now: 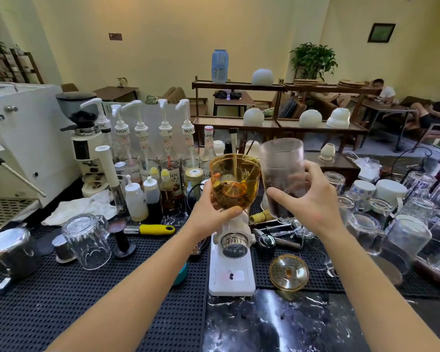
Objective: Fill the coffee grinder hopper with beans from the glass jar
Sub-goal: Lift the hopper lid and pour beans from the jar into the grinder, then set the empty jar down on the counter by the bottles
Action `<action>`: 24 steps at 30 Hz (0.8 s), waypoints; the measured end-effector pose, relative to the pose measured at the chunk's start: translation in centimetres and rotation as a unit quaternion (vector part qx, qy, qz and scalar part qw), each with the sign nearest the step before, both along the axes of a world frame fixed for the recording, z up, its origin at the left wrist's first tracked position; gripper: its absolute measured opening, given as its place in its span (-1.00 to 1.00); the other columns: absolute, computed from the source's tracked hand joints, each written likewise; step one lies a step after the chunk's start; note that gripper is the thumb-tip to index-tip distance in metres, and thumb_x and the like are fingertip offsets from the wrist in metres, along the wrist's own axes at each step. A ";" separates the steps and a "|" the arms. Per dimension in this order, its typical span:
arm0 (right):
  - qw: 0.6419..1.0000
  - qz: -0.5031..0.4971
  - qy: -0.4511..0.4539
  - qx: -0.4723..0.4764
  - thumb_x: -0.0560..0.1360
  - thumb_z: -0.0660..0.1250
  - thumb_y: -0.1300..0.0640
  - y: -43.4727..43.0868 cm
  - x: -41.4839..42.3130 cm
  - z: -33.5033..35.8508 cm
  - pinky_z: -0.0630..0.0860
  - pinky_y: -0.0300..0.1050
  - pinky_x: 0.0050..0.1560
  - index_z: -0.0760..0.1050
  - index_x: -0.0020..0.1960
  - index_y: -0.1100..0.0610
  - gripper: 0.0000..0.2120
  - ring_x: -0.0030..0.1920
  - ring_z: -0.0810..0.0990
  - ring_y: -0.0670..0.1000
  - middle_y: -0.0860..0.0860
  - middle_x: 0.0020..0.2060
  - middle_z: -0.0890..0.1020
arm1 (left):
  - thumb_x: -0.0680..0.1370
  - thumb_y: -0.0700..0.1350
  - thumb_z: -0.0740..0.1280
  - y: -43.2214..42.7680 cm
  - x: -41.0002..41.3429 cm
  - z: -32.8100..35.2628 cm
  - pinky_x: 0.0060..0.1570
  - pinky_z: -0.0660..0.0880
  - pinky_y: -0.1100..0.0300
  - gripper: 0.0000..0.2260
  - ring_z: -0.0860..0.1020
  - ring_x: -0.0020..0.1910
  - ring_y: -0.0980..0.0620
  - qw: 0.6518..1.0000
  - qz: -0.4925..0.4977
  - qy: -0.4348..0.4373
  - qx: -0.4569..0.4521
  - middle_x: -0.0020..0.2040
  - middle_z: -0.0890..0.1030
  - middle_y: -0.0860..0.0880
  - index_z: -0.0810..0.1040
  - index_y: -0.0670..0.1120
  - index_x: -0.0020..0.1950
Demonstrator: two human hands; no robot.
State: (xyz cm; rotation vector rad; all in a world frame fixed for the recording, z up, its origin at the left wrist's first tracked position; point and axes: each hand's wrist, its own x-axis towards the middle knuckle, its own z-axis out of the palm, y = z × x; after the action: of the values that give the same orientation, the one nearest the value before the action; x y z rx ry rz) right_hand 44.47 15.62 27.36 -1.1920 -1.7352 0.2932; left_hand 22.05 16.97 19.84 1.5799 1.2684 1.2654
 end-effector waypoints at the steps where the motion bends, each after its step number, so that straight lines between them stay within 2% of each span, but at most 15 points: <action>1: 1.000 0.011 0.024 -0.015 0.15 0.48 -0.27 -0.7 -0.2 -0.7 0.45 -0.27 -0.19 0.37 0.10 -0.08 -0.39 -0.11 0.55 -0.23 -0.16 -0.14 0.60 | 0.26 0.18 0.52 -0.5 -0.6 -0.5 0.10 0.40 0.22 -0.29 0.47 0.12 0.29 1.000 -0.002 0.029 0.000 0.18 0.47 0.26 0.19 0.38 0.28; 2: 0.998 0.020 0.045 -0.025 0.15 0.50 -0.24 -1.4 -0.4 -1.4 0.50 -0.21 -0.14 0.38 0.10 -0.08 -0.39 -0.09 0.56 -0.22 -0.17 -0.13 0.61 | 0.29 0.21 0.49 -1.1 -1.4 -1.2 0.11 0.37 0.23 -0.31 0.45 0.13 0.30 0.998 -0.005 0.065 -0.004 0.20 0.43 0.32 0.17 0.42 0.28; 4: 0.996 0.036 0.070 -0.032 0.14 0.52 -0.21 -3.3 -1.1 -2.7 0.56 -0.11 -0.07 0.41 0.12 -0.05 -0.37 -0.07 0.59 -0.18 -0.17 -0.11 0.62 | 0.31 0.27 0.45 -2.3 -3.9 -3.4 0.19 0.32 0.16 -0.27 0.37 0.25 0.23 0.988 -0.021 0.153 -0.024 0.32 0.36 0.27 0.11 0.40 0.35; 8: 0.994 0.067 0.084 -0.026 0.12 0.52 -0.22 -7.2 -4.4 -4.2 0.52 -0.28 -0.13 0.40 0.08 -0.19 -0.41 -0.08 0.59 -0.18 -0.20 -0.14 0.62 | 0.31 0.35 0.38 -4.1 -11.6 -9.1 0.34 0.21 0.07 -0.15 0.22 0.42 0.08 0.934 -0.046 0.347 -0.066 0.49 0.22 0.08 0.06 0.18 0.48; 11: 0.991 0.075 0.103 -0.032 0.14 0.51 -0.21 -8.9 -8.3 -4.9 0.48 -0.38 -0.17 0.40 0.08 -0.18 -0.43 -0.10 0.59 -0.19 -0.24 -0.12 0.61 | 0.28 0.41 0.34 -5.5 -17.7 -12.6 0.40 0.15 0.05 -0.08 0.17 0.45 0.03 0.914 -0.049 0.390 -0.100 0.51 0.19 -0.01 0.09 0.05 0.50; 14: 0.990 0.055 0.120 -0.044 0.16 0.51 -0.16 -8.9 -13.3 -6.0 0.44 -0.43 -0.18 0.40 0.12 -0.04 -0.41 -0.12 0.56 -0.26 -0.35 -0.13 0.58 | 0.25 0.51 0.24 -6.1 -22.2 -15.3 0.43 0.11 -0.02 -0.02 0.10 0.48 0.00 0.881 -0.094 0.449 -0.114 0.52 0.16 -0.08 0.06 0.03 0.51; 16: 0.991 0.022 0.123 -0.054 0.17 0.53 -0.11 -8.0 -17.0 -7.1 0.45 -0.39 -0.17 0.38 0.15 0.05 -0.37 -0.12 0.54 -0.27 -0.27 -0.15 0.56 | 0.23 0.58 0.12 -6.1 -23.9 -17.0 0.43 0.07 -0.09 -0.01 0.06 0.49 -0.05 0.840 -0.127 0.520 -0.091 0.53 0.11 -0.09 0.01 0.08 0.51; 18: 0.991 0.001 0.114 -0.071 0.19 0.54 -0.07 -6.3 -20.3 -8.2 0.45 -0.40 -0.17 0.35 0.15 0.07 -0.36 -0.12 0.53 -0.28 -0.22 -0.12 0.52 | 0.22 0.61 -0.01 -6.1 -24.5 -18.5 0.44 -0.02 -0.08 -0.02 0.00 0.50 -0.06 0.816 -0.126 0.561 -0.056 0.54 0.05 -0.07 -0.03 0.12 0.51; 21: 0.989 -0.032 0.098 -0.101 0.22 0.54 -0.05 -2.4 -24.3 -10.3 0.36 -0.53 -0.22 0.29 0.08 0.08 -0.41 -0.15 0.49 -0.41 -0.21 -0.15 0.51 | 0.28 0.58 -0.15 -6.7 -24.8 -20.0 0.42 -0.18 -0.06 -0.11 -0.12 0.50 -0.03 0.815 -0.109 0.569 -0.023 0.55 -0.05 -0.05 -0.10 0.15 0.51; 23: 0.983 -0.063 0.096 -0.143 0.24 0.52 -0.11 0.7 -26.3 -11.9 0.37 -0.46 -0.19 0.29 0.10 0.08 -0.39 -0.14 0.51 -0.33 -0.11 -0.11 0.55 | 0.32 0.54 -0.16 -6.9 -24.8 -20.4 0.41 -0.20 -0.07 -0.16 -0.13 0.50 -0.04 0.814 -0.102 0.572 -0.013 0.55 -0.06 -0.05 -0.12 0.15 0.51; 24: 0.980 -0.074 0.092 -0.163 0.23 0.51 -0.15 2.3 -27.1 -12.8 0.39 -0.35 -0.16 0.29 0.13 0.07 -0.37 -0.12 0.52 -0.23 -0.07 -0.08 0.56 | 0.34 0.53 -0.16 -6.9 -24.8 -20.4 0.41 -0.21 -0.07 -0.17 -0.14 0.50 -0.04 0.814 -0.100 0.572 -0.011 0.55 -0.06 -0.06 -0.13 0.15 0.51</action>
State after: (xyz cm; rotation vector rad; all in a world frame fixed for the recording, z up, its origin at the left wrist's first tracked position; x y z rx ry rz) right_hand 17.39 17.95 14.56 -1.4716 -1.4661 0.5960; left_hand -2.78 10.11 -0.61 2.4853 1.6714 0.0225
